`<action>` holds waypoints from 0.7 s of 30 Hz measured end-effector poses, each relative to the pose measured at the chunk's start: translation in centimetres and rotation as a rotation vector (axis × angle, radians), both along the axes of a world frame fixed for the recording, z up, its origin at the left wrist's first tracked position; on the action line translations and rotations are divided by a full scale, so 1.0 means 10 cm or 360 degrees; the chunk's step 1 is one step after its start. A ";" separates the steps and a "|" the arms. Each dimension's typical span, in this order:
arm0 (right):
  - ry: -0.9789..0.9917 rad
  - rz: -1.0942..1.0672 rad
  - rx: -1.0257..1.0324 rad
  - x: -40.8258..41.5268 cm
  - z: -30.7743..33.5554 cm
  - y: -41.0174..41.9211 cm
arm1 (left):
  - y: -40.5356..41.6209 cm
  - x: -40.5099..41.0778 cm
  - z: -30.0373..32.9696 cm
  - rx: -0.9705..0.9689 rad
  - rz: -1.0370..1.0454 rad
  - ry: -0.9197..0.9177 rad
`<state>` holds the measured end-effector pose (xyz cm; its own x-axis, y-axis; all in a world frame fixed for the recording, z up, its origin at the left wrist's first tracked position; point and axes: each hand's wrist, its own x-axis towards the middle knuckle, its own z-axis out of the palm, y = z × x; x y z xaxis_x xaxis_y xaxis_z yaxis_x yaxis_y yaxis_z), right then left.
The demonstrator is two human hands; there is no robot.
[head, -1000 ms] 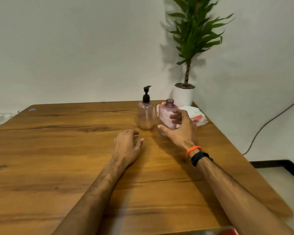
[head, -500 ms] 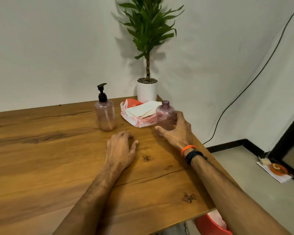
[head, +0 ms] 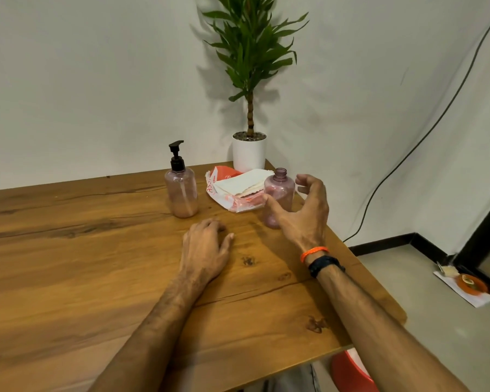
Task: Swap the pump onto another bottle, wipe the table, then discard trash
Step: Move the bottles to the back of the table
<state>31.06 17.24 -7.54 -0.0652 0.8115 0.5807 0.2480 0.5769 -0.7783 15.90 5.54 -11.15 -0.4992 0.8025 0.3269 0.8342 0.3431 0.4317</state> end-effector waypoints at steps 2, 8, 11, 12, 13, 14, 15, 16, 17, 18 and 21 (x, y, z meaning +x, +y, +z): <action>0.0096 -0.0057 0.0233 -0.02 0.09 -0.11 | -0.06 -0.03 0.00 0.0005 -0.0004 -0.0001; -0.0054 0.0227 0.0430 -0.31 0.20 -0.37 | -0.31 -0.28 0.07 0.0012 0.0115 0.0010; -0.0183 0.0390 0.0323 -0.57 0.17 -0.44 | -0.48 -0.48 0.13 0.0045 0.0204 -0.0013; -0.0239 0.0457 0.0255 -0.69 0.16 -0.46 | -0.57 -0.57 0.15 0.0051 0.0245 -0.0021; -0.0299 0.0497 0.0214 -0.79 0.14 -0.47 | -0.63 -0.65 0.16 0.0048 0.0279 -0.0033; -0.0350 0.0517 0.0185 -0.90 0.13 -0.48 | -0.70 -0.74 0.17 0.0042 0.0312 -0.0039; -0.0391 0.0524 0.0162 -1.00 0.13 -0.47 | -0.76 -0.82 0.17 0.0027 0.0334 -0.0042; -0.0418 0.0531 0.0141 -1.08 0.13 -0.46 | -0.81 -0.89 0.15 0.0009 0.0347 -0.0046; -0.0442 0.0541 0.0125 -1.18 0.14 -0.45 | -0.87 -0.97 0.13 -0.0013 0.0362 -0.0052; -0.0467 0.0545 0.0112 -1.27 0.14 -0.43 | -0.90 -1.02 0.11 -0.0039 0.0369 -0.0053; -0.0510 0.0558 0.0082 -1.49 0.16 -0.39 | -0.95 -1.10 0.02 -0.0047 0.0384 0.0012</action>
